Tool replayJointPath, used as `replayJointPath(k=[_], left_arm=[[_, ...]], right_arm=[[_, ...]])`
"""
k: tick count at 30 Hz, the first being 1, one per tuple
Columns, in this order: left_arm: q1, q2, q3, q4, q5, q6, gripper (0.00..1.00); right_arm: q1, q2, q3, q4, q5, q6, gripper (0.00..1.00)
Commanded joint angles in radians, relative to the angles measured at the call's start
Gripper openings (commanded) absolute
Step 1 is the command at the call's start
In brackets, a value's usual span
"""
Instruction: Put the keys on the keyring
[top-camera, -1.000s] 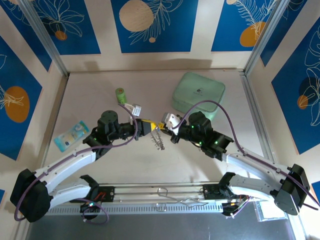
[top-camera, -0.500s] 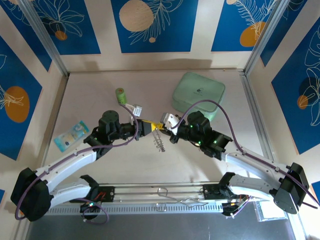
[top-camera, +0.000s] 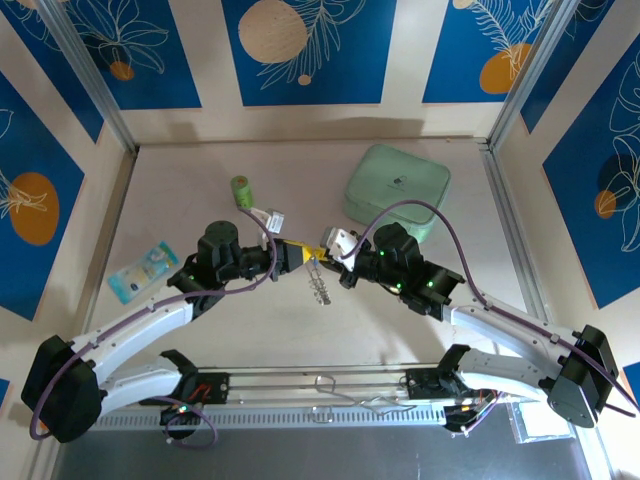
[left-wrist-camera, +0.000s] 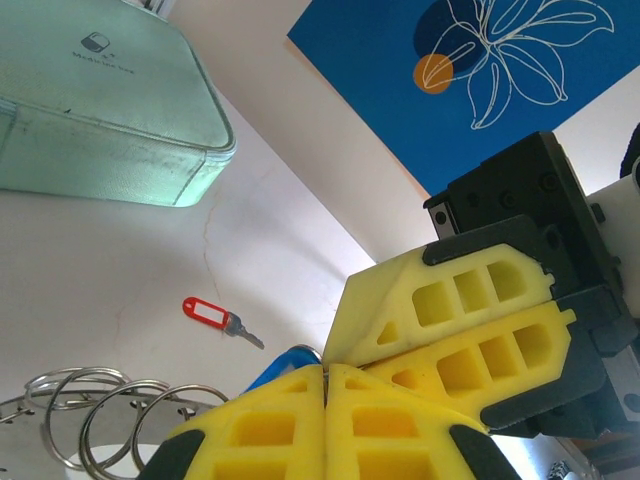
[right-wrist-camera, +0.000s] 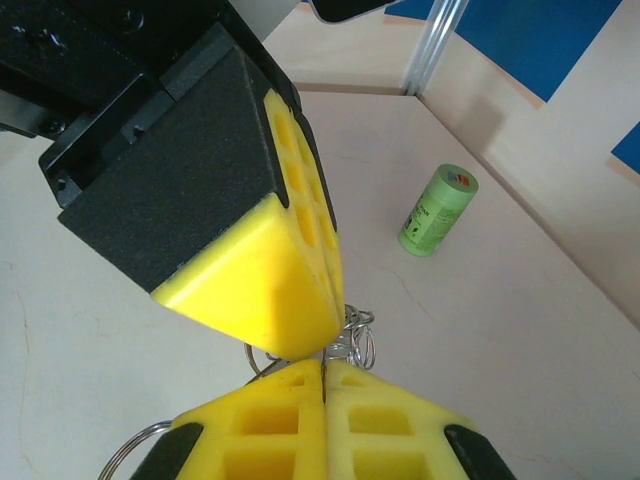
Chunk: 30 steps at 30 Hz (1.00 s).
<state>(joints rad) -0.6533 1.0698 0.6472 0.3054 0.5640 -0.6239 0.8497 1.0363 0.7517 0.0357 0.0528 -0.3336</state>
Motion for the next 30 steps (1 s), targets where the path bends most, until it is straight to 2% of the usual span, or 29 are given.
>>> replayJointPath(k=[1, 30], left_arm=[[-0.008, -0.013, 0.035, 0.051, -0.019, -0.015, 0.0], [-0.007, -0.034, 0.024, 0.066, -0.055, 0.014, 0.0]], right_arm=[[0.012, 0.003, 0.031, -0.032, -0.043, -0.006, 0.0], [0.002, 0.024, 0.072, -0.115, -0.214, 0.023, 0.0]])
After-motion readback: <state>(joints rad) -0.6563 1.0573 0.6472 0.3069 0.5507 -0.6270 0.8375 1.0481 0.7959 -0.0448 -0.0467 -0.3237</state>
